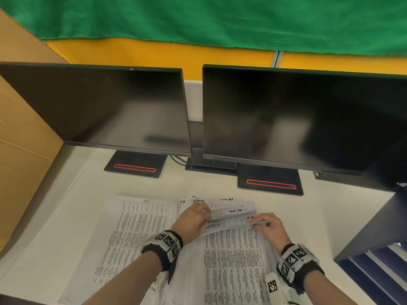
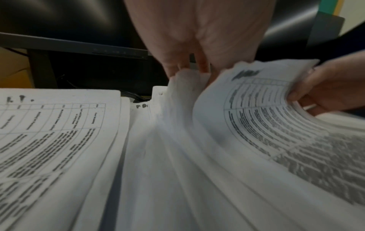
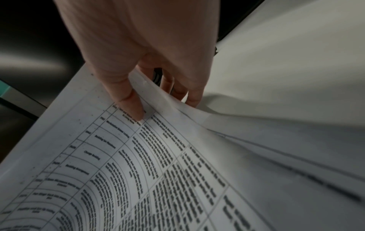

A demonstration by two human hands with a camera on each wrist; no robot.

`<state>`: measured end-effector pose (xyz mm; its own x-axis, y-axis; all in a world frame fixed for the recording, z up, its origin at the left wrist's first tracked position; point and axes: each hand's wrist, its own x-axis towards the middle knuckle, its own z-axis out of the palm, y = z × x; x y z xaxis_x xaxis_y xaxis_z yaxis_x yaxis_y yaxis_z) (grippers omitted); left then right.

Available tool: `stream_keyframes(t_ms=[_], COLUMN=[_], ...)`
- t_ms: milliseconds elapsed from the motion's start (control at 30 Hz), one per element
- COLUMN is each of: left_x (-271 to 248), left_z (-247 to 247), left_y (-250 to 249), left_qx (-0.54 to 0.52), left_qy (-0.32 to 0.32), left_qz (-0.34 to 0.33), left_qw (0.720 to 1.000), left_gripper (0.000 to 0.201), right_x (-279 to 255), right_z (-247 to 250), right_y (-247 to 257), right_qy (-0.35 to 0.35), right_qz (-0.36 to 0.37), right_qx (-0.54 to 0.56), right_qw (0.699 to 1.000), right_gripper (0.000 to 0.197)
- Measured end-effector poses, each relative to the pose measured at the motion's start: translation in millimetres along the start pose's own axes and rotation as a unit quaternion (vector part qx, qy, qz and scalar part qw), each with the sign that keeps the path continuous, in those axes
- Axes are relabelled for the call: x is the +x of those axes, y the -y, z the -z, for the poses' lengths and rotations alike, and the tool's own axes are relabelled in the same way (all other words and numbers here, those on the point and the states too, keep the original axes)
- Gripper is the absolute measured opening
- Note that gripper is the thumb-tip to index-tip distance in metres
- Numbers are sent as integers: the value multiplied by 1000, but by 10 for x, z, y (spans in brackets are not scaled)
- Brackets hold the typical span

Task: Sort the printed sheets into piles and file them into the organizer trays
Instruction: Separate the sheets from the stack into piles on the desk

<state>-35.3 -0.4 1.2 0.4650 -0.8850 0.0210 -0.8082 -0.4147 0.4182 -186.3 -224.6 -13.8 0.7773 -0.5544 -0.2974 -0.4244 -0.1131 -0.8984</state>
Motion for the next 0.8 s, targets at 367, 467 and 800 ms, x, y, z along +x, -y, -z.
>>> stream_keyframes(t_ms=[367,467,800], left_x=[-79,-48,120], left_z=[16,17,39], left_y=[-124,-132,-52], left_qx=[-90,-126,-86], left_qy=[33,50,42], left_qz=[42,114,175], left_qw=[995,984,980], left_gripper=[14,37,35], right_x=[-19,-21,-1], right_z=[-14,-25,-25], right_y=[-45,3,-19], right_qy=[4,-3,6], right_qz=[13,18,12], right_qx=[25,28,27], right_qw=[1000,999,1000], right_gripper=[40,26,36])
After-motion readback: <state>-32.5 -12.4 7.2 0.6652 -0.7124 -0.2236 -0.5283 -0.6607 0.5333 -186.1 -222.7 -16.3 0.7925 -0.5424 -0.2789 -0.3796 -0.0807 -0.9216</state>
